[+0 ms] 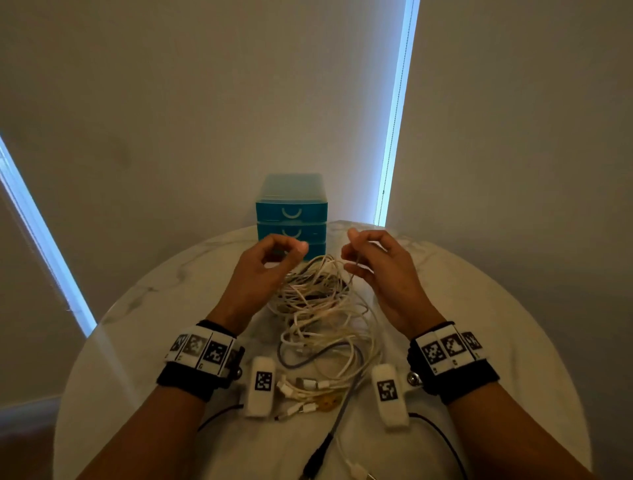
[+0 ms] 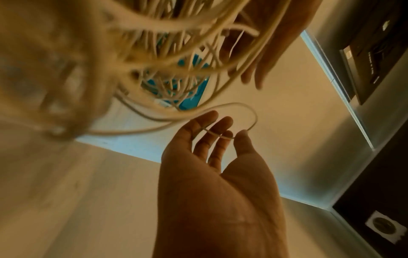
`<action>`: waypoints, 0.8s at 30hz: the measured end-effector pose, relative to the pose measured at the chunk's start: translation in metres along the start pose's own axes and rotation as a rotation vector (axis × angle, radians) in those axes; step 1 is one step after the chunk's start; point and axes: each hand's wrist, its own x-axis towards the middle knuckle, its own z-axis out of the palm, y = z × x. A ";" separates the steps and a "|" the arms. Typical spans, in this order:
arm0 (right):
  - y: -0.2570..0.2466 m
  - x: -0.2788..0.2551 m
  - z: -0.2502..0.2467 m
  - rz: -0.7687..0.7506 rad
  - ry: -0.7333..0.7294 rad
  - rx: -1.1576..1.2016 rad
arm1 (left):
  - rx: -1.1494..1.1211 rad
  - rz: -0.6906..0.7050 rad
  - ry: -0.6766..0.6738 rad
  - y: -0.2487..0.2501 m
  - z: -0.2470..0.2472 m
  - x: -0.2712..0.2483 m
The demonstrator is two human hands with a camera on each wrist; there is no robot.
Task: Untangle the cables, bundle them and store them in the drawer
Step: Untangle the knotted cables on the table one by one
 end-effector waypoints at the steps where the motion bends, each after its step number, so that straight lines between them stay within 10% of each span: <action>1: 0.001 -0.002 0.002 -0.007 -0.008 -0.014 | 0.015 0.016 -0.059 0.002 0.002 -0.002; 5: -0.007 -0.002 0.007 -0.118 -0.009 -0.042 | 0.136 0.074 -0.256 0.009 0.013 -0.008; 17: -0.002 -0.006 -0.007 -0.007 -0.267 -0.688 | -0.209 0.084 0.140 0.016 0.006 -0.003; 24: -0.022 -0.004 -0.019 -0.123 0.069 -0.368 | -0.033 -0.119 -0.396 0.028 0.013 -0.013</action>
